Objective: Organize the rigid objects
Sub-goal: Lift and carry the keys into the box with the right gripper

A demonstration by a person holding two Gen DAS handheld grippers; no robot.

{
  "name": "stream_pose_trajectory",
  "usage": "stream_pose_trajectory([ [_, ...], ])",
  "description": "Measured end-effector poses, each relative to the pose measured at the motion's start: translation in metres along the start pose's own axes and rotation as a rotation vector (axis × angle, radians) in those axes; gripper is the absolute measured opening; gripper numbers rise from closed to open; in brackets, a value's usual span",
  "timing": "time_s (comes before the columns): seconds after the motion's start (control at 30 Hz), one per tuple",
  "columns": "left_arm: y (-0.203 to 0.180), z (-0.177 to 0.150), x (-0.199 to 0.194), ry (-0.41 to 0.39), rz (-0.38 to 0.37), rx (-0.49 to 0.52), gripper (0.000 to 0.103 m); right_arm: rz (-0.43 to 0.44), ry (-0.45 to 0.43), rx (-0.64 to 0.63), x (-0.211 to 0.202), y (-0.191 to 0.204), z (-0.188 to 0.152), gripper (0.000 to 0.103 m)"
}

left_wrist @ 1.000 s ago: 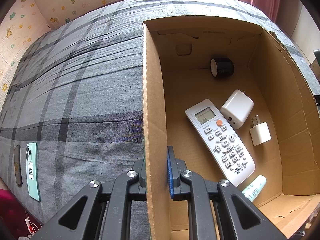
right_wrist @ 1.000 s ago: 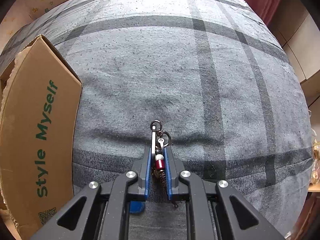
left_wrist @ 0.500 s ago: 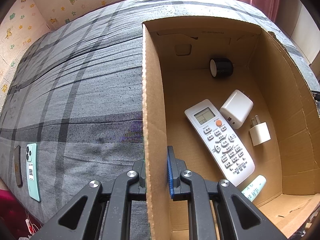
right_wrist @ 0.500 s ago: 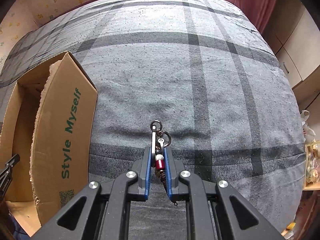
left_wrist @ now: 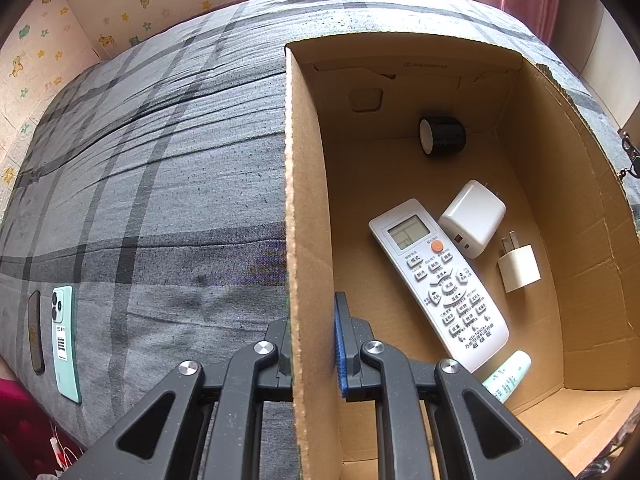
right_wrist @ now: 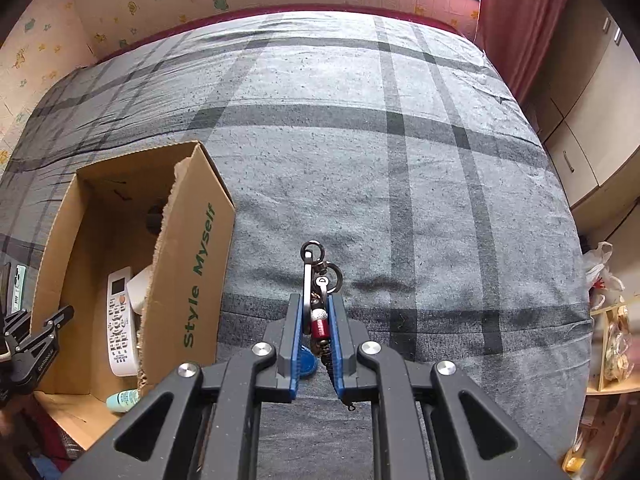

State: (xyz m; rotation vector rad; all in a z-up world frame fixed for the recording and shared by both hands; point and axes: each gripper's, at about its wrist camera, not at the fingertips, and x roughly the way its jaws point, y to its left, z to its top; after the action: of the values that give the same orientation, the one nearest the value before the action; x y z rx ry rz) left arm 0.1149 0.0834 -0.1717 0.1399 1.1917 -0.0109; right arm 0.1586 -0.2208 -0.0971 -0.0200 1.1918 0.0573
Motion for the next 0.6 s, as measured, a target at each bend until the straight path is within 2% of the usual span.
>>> stream_pose_trajectory([
  [0.27, 0.001, 0.0, -0.001, -0.003, -0.007, -0.004, 0.014, 0.013, -0.052, -0.034, -0.033, 0.018, 0.011, 0.012],
  [0.6, 0.003, 0.0, 0.0, -0.001, -0.009, -0.006, 0.014, 0.067, -0.1, -0.105, -0.059, 0.061, 0.023, 0.012],
])
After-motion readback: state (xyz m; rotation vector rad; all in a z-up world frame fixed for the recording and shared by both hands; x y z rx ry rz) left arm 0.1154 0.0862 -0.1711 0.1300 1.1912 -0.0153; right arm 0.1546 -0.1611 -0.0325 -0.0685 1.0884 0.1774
